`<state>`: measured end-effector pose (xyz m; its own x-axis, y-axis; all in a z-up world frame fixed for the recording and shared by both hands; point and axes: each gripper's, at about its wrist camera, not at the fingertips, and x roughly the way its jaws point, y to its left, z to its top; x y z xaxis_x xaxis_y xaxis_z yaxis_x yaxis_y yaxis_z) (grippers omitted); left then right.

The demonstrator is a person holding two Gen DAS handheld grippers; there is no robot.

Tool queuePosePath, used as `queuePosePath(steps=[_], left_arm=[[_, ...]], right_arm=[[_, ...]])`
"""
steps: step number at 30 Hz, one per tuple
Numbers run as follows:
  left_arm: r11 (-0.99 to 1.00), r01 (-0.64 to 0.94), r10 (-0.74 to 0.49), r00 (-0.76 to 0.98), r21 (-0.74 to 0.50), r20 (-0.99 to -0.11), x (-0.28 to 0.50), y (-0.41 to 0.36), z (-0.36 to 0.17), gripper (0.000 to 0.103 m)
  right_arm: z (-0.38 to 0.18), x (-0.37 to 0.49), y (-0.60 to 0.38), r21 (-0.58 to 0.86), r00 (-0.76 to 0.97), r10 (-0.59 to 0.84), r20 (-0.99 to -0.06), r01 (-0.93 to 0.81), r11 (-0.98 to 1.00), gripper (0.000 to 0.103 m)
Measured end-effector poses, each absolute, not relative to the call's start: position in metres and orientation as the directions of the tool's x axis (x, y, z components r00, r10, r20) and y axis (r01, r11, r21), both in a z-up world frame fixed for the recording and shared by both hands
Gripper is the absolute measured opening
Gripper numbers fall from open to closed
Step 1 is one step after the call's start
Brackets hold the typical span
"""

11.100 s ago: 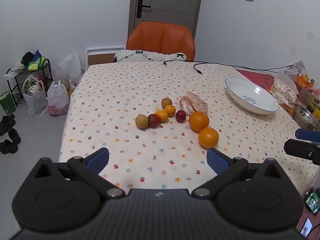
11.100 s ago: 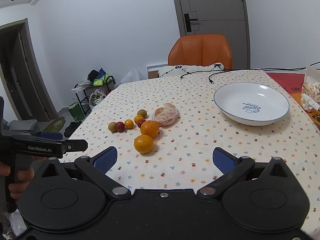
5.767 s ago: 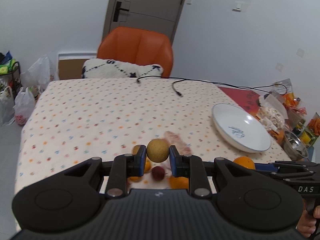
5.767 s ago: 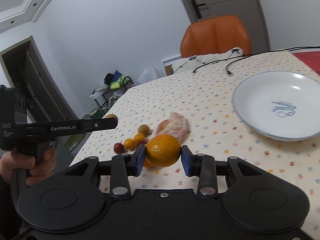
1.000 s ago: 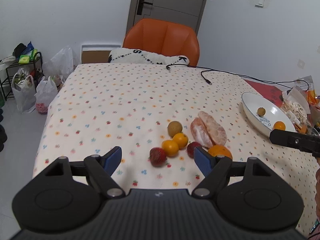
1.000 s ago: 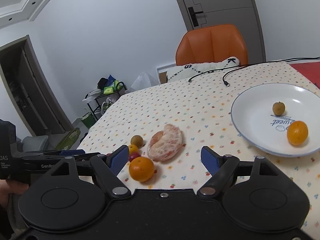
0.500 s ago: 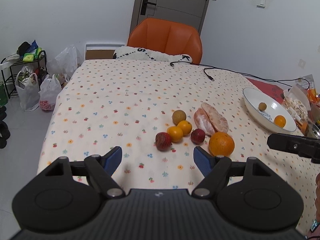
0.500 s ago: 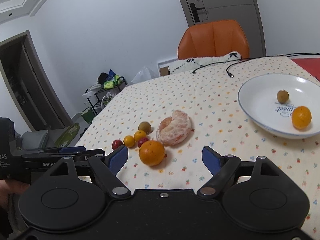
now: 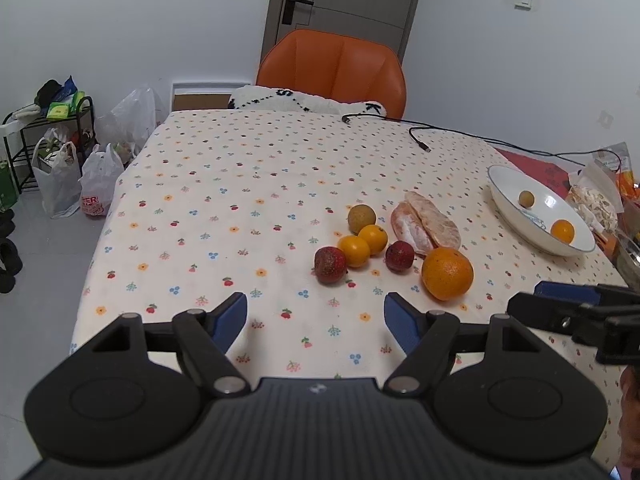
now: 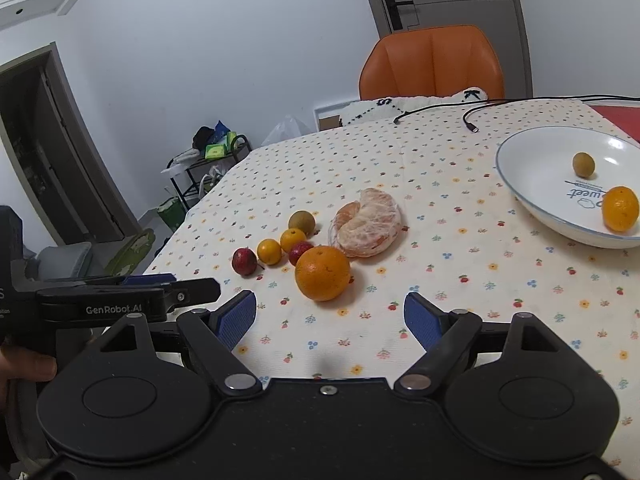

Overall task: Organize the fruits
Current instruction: 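Grasp the second orange with the right gripper while the left grasps the red fruit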

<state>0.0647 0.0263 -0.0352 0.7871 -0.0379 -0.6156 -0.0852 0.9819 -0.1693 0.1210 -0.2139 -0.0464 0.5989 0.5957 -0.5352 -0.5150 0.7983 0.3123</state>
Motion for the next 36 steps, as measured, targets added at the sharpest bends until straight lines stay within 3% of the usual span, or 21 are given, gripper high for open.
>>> queuePosePath(steps=[5, 10, 13, 29, 33, 34, 36], left_arm=[[0.981, -0.089, -0.033, 0.798, -0.172, -0.601, 0.072, 0.027, -0.036, 0.069], [0.98, -0.084, -0.041, 0.801, -0.181, -0.597, 0.079, 0.027, -0.038, 0.057], [0.979, -0.087, -0.043, 0.798, -0.186, -0.601, 0.084, 0.028, -0.042, 0.048], [0.979, -0.086, -0.046, 0.793, -0.187, -0.607, 0.104, 0.023, -0.052, 0.036], [0.979, -0.086, -0.043, 0.798, -0.183, -0.602, 0.106, 0.02, -0.053, 0.026], [0.979, -0.089, -0.041, 0.799, -0.185, -0.6, 0.106, 0.019, -0.053, 0.02], [0.979, -0.092, -0.036, 0.799, -0.182, -0.6, 0.106, 0.019, -0.053, 0.019]], right_arm=[[-0.048, 0.122, -0.202, 0.297, 0.597, 0.596, -0.537, -0.527, 0.796, 0.081], [-0.049, 0.127, -0.192, 0.285, 0.593, 0.596, -0.541, -0.537, 0.794, 0.078], [-0.053, 0.131, -0.187, 0.284, 0.587, 0.592, -0.552, -0.535, 0.796, 0.071], [-0.066, 0.154, -0.183, 0.299, 0.582, 0.578, -0.572, -0.507, 0.808, 0.056], [-0.067, 0.158, -0.185, 0.328, 0.569, 0.601, -0.561, -0.514, 0.793, 0.039], [-0.066, 0.158, -0.185, 0.335, 0.564, 0.609, -0.559, -0.517, 0.787, 0.039], [-0.065, 0.158, -0.185, 0.326, 0.569, 0.604, -0.559, -0.519, 0.79, 0.039]])
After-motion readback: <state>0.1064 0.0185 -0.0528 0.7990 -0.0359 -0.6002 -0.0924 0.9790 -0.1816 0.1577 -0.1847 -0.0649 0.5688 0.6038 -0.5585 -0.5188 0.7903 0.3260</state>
